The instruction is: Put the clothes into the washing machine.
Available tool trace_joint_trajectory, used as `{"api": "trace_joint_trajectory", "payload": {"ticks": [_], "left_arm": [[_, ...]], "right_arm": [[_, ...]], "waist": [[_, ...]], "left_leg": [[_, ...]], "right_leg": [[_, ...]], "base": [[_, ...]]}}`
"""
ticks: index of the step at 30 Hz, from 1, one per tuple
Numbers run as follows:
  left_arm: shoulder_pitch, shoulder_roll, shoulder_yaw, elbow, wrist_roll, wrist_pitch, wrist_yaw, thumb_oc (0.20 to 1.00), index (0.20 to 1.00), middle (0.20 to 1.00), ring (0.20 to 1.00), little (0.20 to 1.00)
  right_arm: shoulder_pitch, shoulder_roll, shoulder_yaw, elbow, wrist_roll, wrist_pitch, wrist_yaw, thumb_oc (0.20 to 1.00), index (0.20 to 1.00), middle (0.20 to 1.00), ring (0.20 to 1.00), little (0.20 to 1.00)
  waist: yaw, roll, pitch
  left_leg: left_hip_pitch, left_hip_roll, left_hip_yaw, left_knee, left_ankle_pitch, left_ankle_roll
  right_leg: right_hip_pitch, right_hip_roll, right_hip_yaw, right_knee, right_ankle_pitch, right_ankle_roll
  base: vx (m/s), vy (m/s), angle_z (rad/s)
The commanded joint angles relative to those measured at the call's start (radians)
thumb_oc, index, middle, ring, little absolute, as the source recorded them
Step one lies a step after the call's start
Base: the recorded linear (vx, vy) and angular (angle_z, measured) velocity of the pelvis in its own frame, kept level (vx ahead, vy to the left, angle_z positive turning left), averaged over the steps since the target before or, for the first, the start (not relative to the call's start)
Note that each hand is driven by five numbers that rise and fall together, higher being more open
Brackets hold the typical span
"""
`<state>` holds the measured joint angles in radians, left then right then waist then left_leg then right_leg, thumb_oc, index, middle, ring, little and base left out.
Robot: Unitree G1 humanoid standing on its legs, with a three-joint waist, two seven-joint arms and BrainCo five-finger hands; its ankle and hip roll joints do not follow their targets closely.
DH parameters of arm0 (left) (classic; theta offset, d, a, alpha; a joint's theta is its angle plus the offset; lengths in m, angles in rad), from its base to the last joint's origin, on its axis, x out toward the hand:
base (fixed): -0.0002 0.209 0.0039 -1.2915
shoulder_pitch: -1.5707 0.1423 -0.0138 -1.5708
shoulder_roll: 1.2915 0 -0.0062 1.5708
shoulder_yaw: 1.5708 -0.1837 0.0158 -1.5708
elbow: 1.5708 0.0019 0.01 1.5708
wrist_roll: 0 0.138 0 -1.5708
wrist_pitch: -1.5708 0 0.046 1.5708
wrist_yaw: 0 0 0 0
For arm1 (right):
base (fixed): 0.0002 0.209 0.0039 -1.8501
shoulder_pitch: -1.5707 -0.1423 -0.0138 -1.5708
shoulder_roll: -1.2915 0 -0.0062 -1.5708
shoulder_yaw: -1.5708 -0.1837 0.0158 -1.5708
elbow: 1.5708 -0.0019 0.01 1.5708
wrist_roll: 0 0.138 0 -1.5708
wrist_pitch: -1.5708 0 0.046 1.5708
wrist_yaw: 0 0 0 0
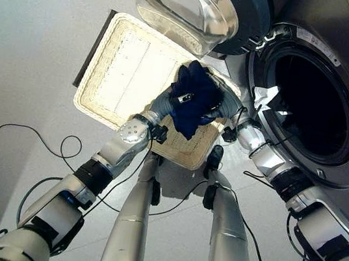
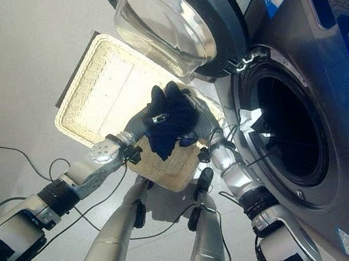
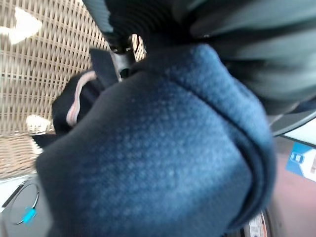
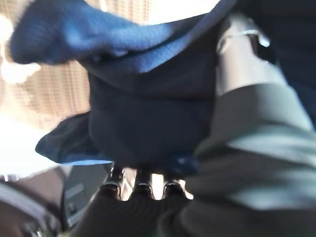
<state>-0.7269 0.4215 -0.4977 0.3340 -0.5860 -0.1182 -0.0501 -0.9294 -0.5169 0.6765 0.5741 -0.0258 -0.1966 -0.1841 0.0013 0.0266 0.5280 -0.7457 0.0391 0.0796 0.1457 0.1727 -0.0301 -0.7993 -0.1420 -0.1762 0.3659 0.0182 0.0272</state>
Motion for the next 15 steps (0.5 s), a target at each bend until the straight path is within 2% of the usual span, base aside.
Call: {"api": "trace_joint_trajectory", "payload": {"ticks": [1, 6, 9, 10, 11, 12, 13, 15], "left_arm": [[-0.053, -0.047, -0.033, -0.127, -0.061, -0.038, -0.076, 0.2, 0.2, 0.2, 0.2, 0.2], [-0.067, -0.062, -0.052, -0.162, -0.042, -0.038, -0.094, 0.2, 0.2, 0.2, 0.2, 0.2], [-0.073, -0.066, -0.055, -0.159, -0.042, -0.032, -0.086, 0.2, 0.2, 0.2, 0.2, 0.2], [-0.073, -0.072, -0.053, -0.158, -0.038, -0.027, -0.082, 0.2, 0.2, 0.2, 0.2, 0.2], [-0.073, -0.075, -0.053, -0.158, -0.034, -0.023, -0.079, 0.2, 0.2, 0.2, 0.2, 0.2], [-0.073, -0.075, -0.053, -0.158, -0.034, -0.023, -0.079, 0.2, 0.2, 0.2, 0.2, 0.2], [-0.071, -0.08, -0.053, -0.155, -0.022, -0.018, -0.071, 0.2, 0.2, 0.2, 0.2, 0.2], [-0.07, -0.085, -0.053, -0.151, -0.006, -0.013, -0.067, 0.2, 0.2, 0.2, 0.2, 0.2]], "right_arm": [[-0.05, -0.004, 0.01, -0.029, 0.066, -0.039, 0.032, 1.0, 1.0, 1.0, 1.0, 1.0], [-0.057, 0.037, 0.0, -0.009, 0.201, -0.116, 0.089, 1.0, 1.0, 1.0, 1.0, 1.0], [-0.05, 0.06, -0.026, -0.031, 0.226, -0.153, 0.097, 1.0, 1.0, 1.0, 1.0, 1.0], [-0.046, 0.067, -0.036, -0.051, 0.24, -0.172, 0.096, 0.922, 0.922, 0.922, 0.922, 0.922], [-0.044, 0.072, -0.042, -0.059, 0.239, -0.191, 0.089, 0.235, 0.235, 0.235, 0.235, 0.235], [-0.044, 0.072, -0.042, -0.059, 0.239, -0.191, 0.089, 0.235, 0.235, 0.235, 0.235, 0.235], [-0.038, 0.079, -0.054, -0.082, 0.243, -0.221, 0.079, 0.2, 0.2, 0.2, 0.2, 0.2], [-0.032, 0.085, -0.064, -0.093, 0.266, -0.247, 0.067, 0.2, 0.2, 0.2, 0.2, 0.2]], "waist": [[0.02, 0.042, -0.008], [0.024, 0.05, -0.008], [0.021, 0.049, -0.008], [0.018, 0.048, -0.008], [0.016, 0.047, -0.008], [0.016, 0.047, -0.008], [0.013, 0.046, -0.008], [0.01, 0.045, -0.008]], "left_leg": [[0.019, -0.071, 0.076, 0.052, -0.084, 0.018], [0.022, -0.08, 0.067, 0.051, -0.081, 0.02], [0.022, -0.082, 0.067, 0.051, -0.081, 0.02], [0.02, -0.083, 0.068, 0.052, -0.081, 0.021], [0.021, -0.084, 0.068, 0.052, -0.081, 0.021], [0.021, -0.084, 0.068, 0.052, -0.081, 0.021], [0.023, -0.085, 0.069, 0.049, -0.081, 0.021], [0.022, -0.085, 0.07, 0.05, -0.081, 0.021]], "right_leg": [[0.026, 0.027, -0.078, -0.054, 0.063, 0.059], [0.03, 0.026, -0.081, -0.059, 0.068, 0.054], [0.029, 0.029, -0.078, -0.058, 0.067, 0.053], [0.028, 0.03, -0.077, -0.058, 0.068, 0.053], [0.029, 0.031, -0.077, -0.061, 0.068, 0.054], [0.029, 0.031, -0.077, -0.061, 0.068, 0.054], [0.032, 0.034, -0.074, -0.067, 0.069, 0.053], [0.032, 0.034, -0.072, -0.068, 0.07, 0.053]], "base": [[0.0, -0.004, 0.04], [0.0, 0.001, 0.01], [0.0, 0.001, 0.01], [0.0, 0.0, 0.0], [0.0, 0.0, 0.0], [0.0, 0.0, 0.0], [0.0, 0.0, 0.0], [0.0, 0.0, 0.0]]}}
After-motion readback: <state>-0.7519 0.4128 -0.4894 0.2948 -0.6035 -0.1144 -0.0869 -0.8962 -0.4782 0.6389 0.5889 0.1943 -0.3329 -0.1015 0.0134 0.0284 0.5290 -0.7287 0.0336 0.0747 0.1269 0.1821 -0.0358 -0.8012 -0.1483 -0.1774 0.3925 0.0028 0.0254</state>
